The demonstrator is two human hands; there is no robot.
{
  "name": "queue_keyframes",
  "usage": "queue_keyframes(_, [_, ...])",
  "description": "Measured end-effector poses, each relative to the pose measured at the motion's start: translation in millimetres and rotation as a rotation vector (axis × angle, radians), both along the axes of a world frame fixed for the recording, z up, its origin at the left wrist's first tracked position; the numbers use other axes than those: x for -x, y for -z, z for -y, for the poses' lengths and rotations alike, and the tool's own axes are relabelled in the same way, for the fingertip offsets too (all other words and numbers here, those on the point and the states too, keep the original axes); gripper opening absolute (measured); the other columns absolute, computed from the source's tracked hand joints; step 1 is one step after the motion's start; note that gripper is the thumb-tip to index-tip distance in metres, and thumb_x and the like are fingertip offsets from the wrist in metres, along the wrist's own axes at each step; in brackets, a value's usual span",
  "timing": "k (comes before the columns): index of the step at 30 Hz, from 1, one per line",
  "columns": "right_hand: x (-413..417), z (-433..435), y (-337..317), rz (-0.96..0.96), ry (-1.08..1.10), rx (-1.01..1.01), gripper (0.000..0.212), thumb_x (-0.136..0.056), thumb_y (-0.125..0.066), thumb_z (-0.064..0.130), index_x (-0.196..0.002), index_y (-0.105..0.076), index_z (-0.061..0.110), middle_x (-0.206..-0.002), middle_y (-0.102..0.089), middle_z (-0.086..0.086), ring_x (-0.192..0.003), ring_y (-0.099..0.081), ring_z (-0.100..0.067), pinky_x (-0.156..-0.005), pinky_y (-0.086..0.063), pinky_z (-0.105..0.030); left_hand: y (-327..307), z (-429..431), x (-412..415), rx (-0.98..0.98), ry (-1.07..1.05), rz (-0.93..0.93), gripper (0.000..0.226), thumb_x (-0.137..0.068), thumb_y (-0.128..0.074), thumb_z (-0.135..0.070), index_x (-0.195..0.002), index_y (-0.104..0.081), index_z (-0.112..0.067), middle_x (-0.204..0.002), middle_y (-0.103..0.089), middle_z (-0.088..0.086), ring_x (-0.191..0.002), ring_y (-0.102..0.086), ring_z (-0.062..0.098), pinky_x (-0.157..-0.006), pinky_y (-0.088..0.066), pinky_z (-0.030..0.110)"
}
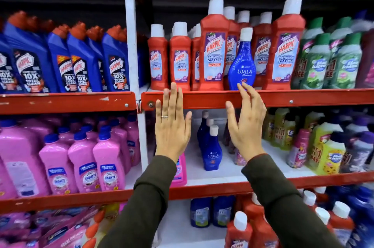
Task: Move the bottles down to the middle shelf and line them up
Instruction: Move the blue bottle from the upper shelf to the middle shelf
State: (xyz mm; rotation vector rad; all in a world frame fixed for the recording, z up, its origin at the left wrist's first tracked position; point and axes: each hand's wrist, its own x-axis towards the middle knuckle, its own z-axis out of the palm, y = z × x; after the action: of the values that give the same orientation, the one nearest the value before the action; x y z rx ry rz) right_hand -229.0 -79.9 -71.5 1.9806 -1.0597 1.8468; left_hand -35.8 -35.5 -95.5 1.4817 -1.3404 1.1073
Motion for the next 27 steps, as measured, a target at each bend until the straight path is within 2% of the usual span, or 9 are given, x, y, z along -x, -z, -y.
queue_keyframes(5, [16.9,20.3,-51.7,-0.004,-0.011,-0.049,0.051,-0.103,-0.051,0.027,-0.149,-0.042,0.007,-0.155,-0.04,-0.012,-0.144,-0.037,-0.027,-0.119,-0.03,-0.041,-44.8,13.3,6.8,0.024,-0.053,0.014,0.062,-0.11,-0.028,-0.033,-0.164,-0.012,-0.007,-0.173,-0.015,0.012,-0.161,-0.01,0.028,-0.131,0.007,0.038])
queue_keyframes(7, [22.2,30.4,-67.2,-0.027,-0.049,-0.122,0.054,-0.104,-0.047,0.024,-0.153,-0.034,0.006,-0.159,-0.033,-0.014,-0.149,-0.03,-0.028,-0.123,-0.023,-0.035,-49.3,17.1,6.1,0.008,-0.072,-0.007,0.062,-0.111,-0.024,-0.034,-0.165,-0.01,-0.007,-0.174,-0.011,0.011,-0.161,-0.009,0.027,-0.131,0.006,0.039])
queue_keyframes(9, [26.1,40.5,-78.0,-0.061,-0.106,-0.223,0.057,-0.106,-0.042,0.025,-0.157,-0.024,0.007,-0.164,-0.027,-0.012,-0.152,-0.023,-0.026,-0.118,-0.014,-0.024,-48.0,18.8,4.3,-0.013,-0.087,-0.019,0.062,-0.111,-0.021,-0.035,-0.165,-0.009,-0.007,-0.174,-0.009,0.01,-0.161,-0.005,0.026,-0.131,0.007,0.039])
queue_keyframes(12, [31.9,51.4,-91.0,-0.075,-0.199,-0.365,0.057,-0.107,-0.037,0.025,-0.159,-0.018,0.011,-0.166,-0.024,-0.011,-0.153,-0.022,-0.027,-0.115,-0.016,-0.025,-41.3,19.8,1.4,-0.042,-0.092,0.008,0.062,-0.111,-0.023,-0.035,-0.164,-0.012,-0.007,-0.174,-0.009,0.008,-0.161,-0.002,0.025,-0.131,0.008,0.039])
queue_keyframes(14, [36.8,56.0,-98.4,-0.065,-0.236,-0.424,0.054,-0.107,-0.037,0.022,-0.158,-0.022,0.012,-0.164,-0.031,-0.012,-0.15,-0.029,-0.029,-0.117,-0.022,-0.031,-38.9,20.0,-0.1,-0.049,-0.095,0.024,0.061,-0.11,-0.024,-0.035,-0.164,-0.013,-0.008,-0.174,-0.009,0.008,-0.161,-0.002,0.025,-0.131,0.009,0.04])
queue_keyframes(17, [43.3,58.3,-104.8,-0.034,-0.316,-0.49,0.049,-0.105,-0.042,0.02,-0.153,-0.032,0.014,-0.154,-0.043,-0.013,-0.141,-0.042,-0.028,-0.11,-0.03,-0.029,-39.6,20.1,0.7,-0.039,-0.105,0.03,0.061,-0.11,-0.027,-0.033,-0.164,-0.017,-0.007,-0.174,-0.012,0.008,-0.16,-0.004,0.025,-0.131,0.007,0.04])
queue_keyframes(19, [45.2,57.6,-106.1,0.015,-0.375,-0.509,0.045,-0.104,-0.047,0.019,-0.148,-0.039,0.015,-0.147,-0.05,-0.011,-0.134,-0.05,-0.026,-0.113,-0.038,-0.036,-40.3,19.9,1.5,-0.036,-0.103,0.032,0.061,-0.11,-0.03,-0.032,-0.163,-0.018,-0.006,-0.173,-0.014,0.009,-0.16,-0.008,0.027,-0.131,0.005,0.041])
queue_keyframes(21, [45.2,56.9,-106.0,0.059,-0.413,-0.515,0.043,-0.103,-0.05,0.018,-0.145,-0.042,0.014,-0.145,-0.052,-0.01,-0.131,-0.053,-0.024,-0.114,-0.042,-0.045,-40.8,19.5,1.3,-0.036,-0.103,0.031,0.061,-0.109,-0.03,-0.031,-0.164,-0.018,-0.006,-0.173,-0.013,0.009,-0.16,-0.008,0.027,-0.131,0.005,0.041])
queue_keyframes(27, [43.5,52.0,-111.2,0.196,-0.509,-0.484,0.041,-0.104,-0.05,0.017,-0.144,-0.042,0.016,-0.144,-0.052,-0.01,-0.131,-0.053,-0.025,-0.111,-0.045,-0.049,-39.9,20.1,1.0,-0.036,-0.127,0.036,0.061,-0.11,-0.029,-0.032,-0.164,-0.017,-0.006,-0.173,-0.013,0.009,-0.16,-0.007,0.026,-0.131,0.007,0.04])
